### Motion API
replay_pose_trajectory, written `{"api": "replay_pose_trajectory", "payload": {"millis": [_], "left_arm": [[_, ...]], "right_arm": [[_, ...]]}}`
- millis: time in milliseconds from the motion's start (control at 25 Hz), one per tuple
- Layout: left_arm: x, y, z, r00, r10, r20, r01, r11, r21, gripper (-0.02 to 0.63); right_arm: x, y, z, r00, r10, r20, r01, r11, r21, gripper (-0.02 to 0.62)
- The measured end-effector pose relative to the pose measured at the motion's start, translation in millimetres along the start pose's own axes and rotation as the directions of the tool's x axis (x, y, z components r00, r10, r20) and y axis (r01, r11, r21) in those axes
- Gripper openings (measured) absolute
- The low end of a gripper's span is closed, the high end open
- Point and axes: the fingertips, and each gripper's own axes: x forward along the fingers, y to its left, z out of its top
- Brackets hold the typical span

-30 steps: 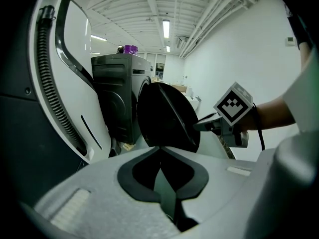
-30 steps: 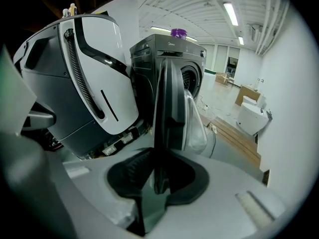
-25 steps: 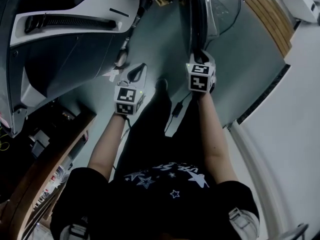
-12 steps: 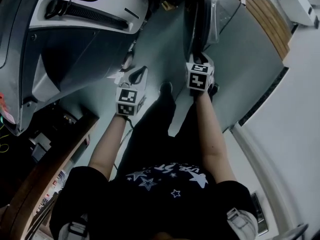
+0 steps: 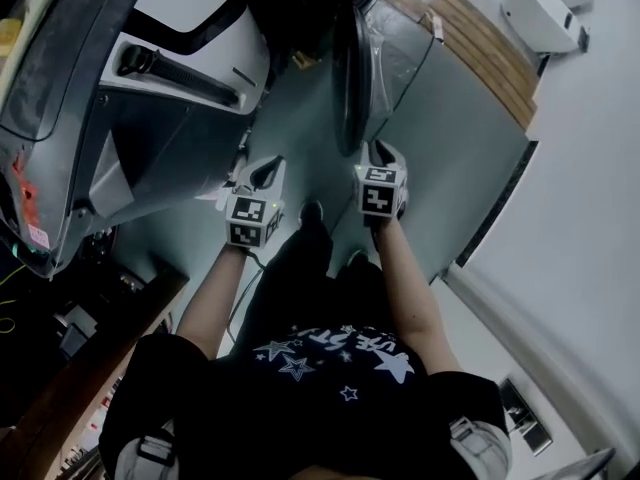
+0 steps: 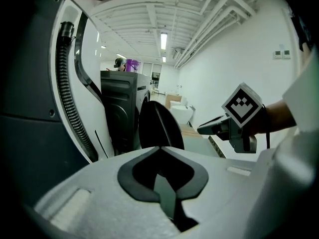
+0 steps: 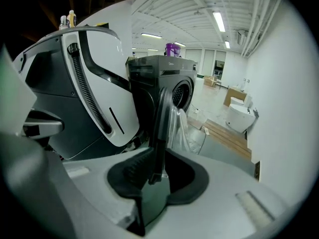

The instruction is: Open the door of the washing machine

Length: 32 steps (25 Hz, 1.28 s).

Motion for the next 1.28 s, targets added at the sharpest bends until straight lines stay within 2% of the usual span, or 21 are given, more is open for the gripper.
{"api": "replay_pose_trajectory", "payload": {"millis": [40, 160, 480, 720, 1080, 1280], "left_arm": [[-1, -4, 7, 1.000, -0.002, 0.008, 0.002, 1.000, 0.007, 0.011], [-8, -22, 25, 0.999, -0.009, 0.034, 0.008, 1.000, 0.029, 0.011], [-42, -92, 53, 0.994, -0.007, 0.105, 0.000, 0.998, 0.068, 0.011], [-70, -151, 73, 0.985, -0.025, 0.168, 0.007, 0.994, 0.110, 0.011], [-111, -220, 54, 0.980, -0.042, 0.196, 0.016, 0.991, 0.132, 0.011], [-136, -241, 49, 0.972, -0.037, 0.232, 0.002, 0.989, 0.149, 0.011]], "right_arm": [[-8, -5, 6, 1.000, -0.006, 0.019, 0.006, 1.000, -0.001, 0.073], [-37, -24, 19, 0.997, -0.019, 0.078, 0.020, 1.000, -0.008, 0.006], [-125, -73, 11, 0.986, 0.002, 0.169, -0.005, 1.000, 0.015, 0.004], [-189, -87, 0, 0.970, 0.015, 0.243, -0.006, 0.999, -0.039, 0.005], [-266, -98, -61, 0.962, 0.046, 0.270, -0.034, 0.998, -0.046, 0.004], [-294, -104, -72, 0.945, 0.038, 0.325, -0.023, 0.999, -0.049, 0.003]]}}
